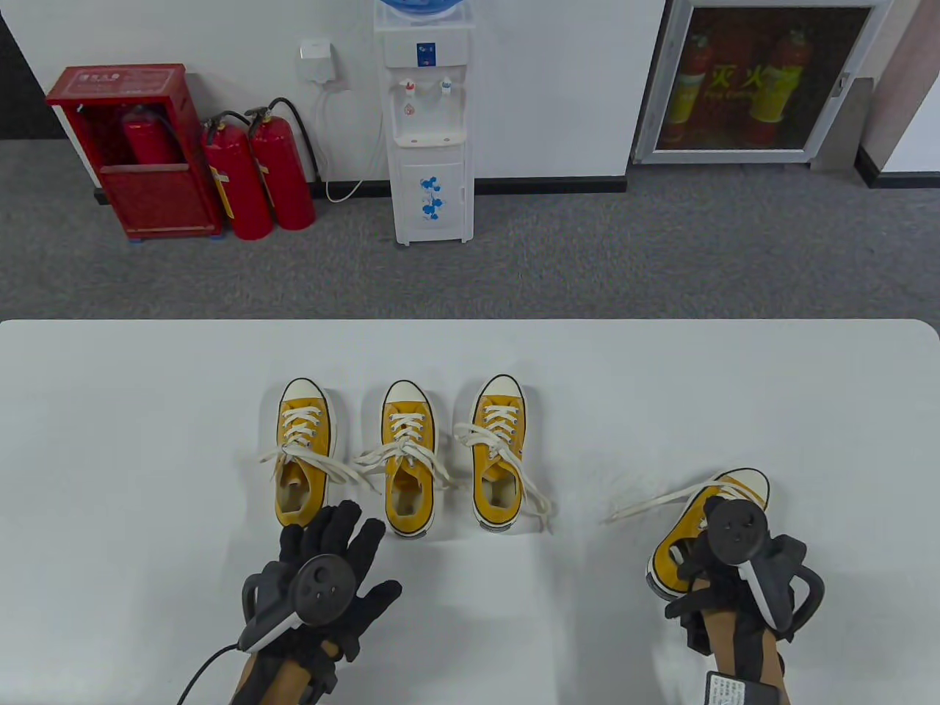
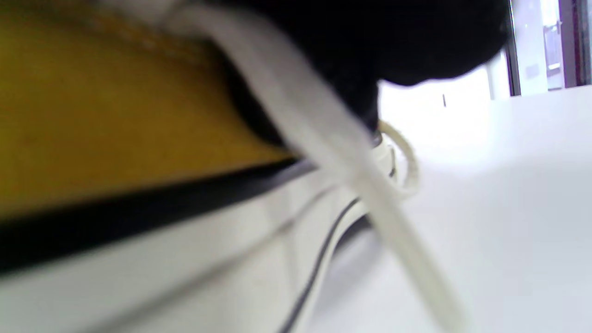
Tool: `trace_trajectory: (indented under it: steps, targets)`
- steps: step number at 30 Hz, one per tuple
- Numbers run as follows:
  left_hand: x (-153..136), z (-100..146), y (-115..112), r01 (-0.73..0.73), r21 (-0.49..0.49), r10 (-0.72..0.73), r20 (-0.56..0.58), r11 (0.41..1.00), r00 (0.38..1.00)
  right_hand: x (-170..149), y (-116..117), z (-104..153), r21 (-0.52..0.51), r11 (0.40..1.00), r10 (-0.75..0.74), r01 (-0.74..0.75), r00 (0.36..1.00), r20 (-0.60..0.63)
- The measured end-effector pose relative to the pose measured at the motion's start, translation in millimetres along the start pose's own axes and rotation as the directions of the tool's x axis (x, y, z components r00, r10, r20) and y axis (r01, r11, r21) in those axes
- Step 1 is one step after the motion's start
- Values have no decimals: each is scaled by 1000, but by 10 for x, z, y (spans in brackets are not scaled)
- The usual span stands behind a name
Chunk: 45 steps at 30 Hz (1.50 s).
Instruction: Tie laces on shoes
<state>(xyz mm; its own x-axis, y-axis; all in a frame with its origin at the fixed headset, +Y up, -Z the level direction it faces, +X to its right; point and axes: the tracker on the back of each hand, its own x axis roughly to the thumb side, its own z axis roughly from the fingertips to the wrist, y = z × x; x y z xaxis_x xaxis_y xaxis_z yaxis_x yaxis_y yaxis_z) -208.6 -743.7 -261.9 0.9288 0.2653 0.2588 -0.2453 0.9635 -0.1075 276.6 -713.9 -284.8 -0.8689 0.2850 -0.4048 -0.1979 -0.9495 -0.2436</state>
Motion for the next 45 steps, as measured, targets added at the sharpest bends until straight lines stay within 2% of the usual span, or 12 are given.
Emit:
trace_trajectory:
  steps: [8,16,21,26,33,45]
  targets:
    - [-7,1,5,0,5,0,-3,1000,1000,269,-229,186,-110,993,-32,48,990,138]
    - [-12,2,11,0,11,0,-2,1000,1000,738,-384,476,-194,977,-33,92,957,288]
    - [-18,2,11,-1,15,1,-1,1000,1000,1127,-412,699,-228,973,41,43,935,351]
    - [-19,3,10,-3,17,3,0,1000,1000,1456,-344,895,-236,972,91,-1,923,373]
    - [-16,3,11,-2,20,2,5,1000,1000,1841,-123,1101,-184,980,148,-77,901,409]
    - [-16,5,4,-5,19,5,4,1000,1000,2065,147,1232,-53,993,115,-102,899,423]
